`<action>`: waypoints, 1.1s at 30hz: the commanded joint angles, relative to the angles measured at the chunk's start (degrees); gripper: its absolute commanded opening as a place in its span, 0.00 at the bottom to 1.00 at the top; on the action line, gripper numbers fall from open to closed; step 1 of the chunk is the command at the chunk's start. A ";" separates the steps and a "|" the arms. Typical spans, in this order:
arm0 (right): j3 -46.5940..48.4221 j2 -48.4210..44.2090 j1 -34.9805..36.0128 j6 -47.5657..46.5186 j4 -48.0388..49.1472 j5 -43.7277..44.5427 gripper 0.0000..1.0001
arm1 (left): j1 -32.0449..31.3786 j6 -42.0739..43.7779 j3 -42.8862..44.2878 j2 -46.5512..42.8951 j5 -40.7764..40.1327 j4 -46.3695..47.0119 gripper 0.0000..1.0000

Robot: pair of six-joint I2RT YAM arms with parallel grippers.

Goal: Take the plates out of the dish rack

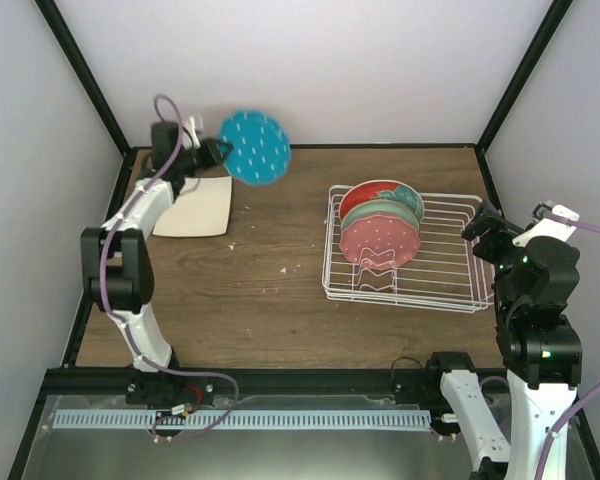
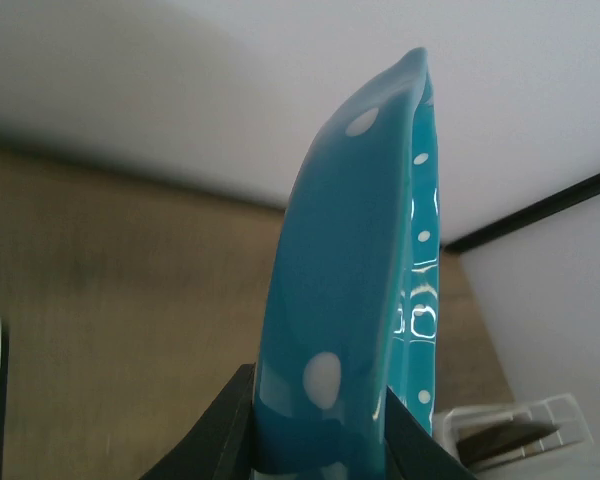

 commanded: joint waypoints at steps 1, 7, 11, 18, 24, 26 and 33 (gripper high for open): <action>1.68 -0.16 0.69 -0.02 -0.65 0.34 1.00 | -1.95 -14.57 -5.37 3.35 9.43 10.93 0.04; 3.92 -0.60 0.69 -0.64 -3.05 1.39 1.00 | -2.94 -16.64 -9.21 9.64 9.88 11.45 0.04; 5.28 -0.18 0.68 -1.03 -3.91 1.88 1.00 | -4.22 -16.38 -10.73 12.01 9.90 11.26 0.04; 5.75 0.09 0.69 -0.87 -4.43 1.93 1.00 | -6.89 -16.03 -9.98 15.37 8.66 10.44 0.04; 6.80 0.00 0.69 -0.95 -5.67 3.19 1.00 | -7.48 -16.02 -9.90 16.97 7.36 9.74 0.04; 7.15 0.01 0.69 -1.04 -6.04 3.37 1.00 | -7.56 -16.05 -9.80 17.36 6.88 9.49 0.04; 7.69 -0.08 0.69 -0.96 -6.70 3.86 1.00 | -7.76 -16.02 -10.50 18.27 5.85 8.34 0.44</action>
